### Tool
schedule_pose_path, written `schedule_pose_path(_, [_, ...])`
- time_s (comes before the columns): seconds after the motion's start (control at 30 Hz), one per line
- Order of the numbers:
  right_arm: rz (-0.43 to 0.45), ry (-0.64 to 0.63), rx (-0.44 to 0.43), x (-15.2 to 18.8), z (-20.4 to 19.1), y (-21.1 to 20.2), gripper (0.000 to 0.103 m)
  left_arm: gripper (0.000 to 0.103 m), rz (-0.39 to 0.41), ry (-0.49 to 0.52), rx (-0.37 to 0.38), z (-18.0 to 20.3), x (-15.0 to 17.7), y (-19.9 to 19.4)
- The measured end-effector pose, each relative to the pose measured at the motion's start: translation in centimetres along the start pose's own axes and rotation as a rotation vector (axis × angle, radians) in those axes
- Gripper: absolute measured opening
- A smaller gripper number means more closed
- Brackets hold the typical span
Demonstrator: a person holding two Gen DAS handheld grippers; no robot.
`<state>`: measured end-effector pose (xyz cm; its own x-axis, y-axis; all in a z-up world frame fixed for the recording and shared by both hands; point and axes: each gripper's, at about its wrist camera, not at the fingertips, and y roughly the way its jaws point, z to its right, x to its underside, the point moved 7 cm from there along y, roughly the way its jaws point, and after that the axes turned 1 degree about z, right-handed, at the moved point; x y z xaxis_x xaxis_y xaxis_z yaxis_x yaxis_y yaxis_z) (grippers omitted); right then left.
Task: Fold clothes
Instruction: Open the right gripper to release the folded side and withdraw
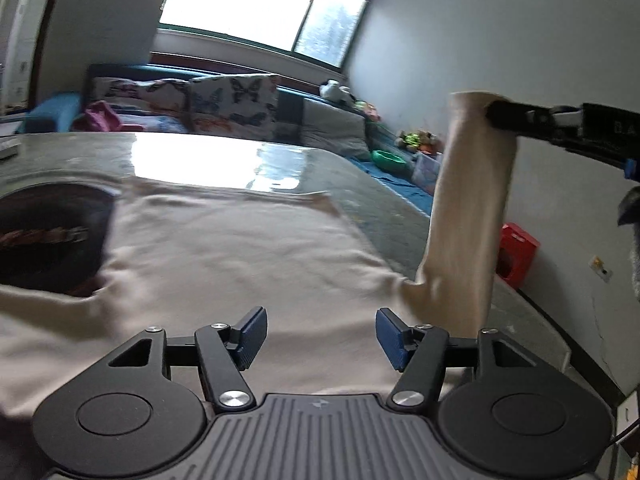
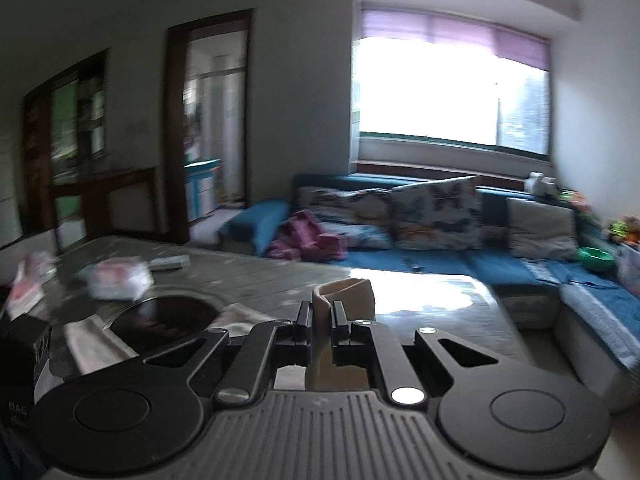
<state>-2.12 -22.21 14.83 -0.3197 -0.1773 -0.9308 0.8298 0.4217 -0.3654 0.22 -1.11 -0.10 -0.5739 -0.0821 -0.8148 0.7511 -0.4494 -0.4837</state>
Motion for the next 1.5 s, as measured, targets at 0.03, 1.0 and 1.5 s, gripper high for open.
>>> schedule_pose_path(0.03, [-0.011, -0.011, -0.025, 0.1, -1.1, 0.7, 0.007, 0.064, 0.005, -0.013, -0.007, -0.6, 0.2, -0.6])
schedule_pose_path(1.0, [-0.343, 0.002, -0.11, 11.8, -1.5, 3.4, 0.028, 0.053, 0.089, -0.074, -0.154, -4.3, 1.3, -6.6])
schedule_pose_path(1.5, [-0.298, 0.037, -0.109, 10.9, 0.8, 5.0, 0.027, 0.036, 0.025, 0.057, -0.091, -0.7, 0.8, -1.7])
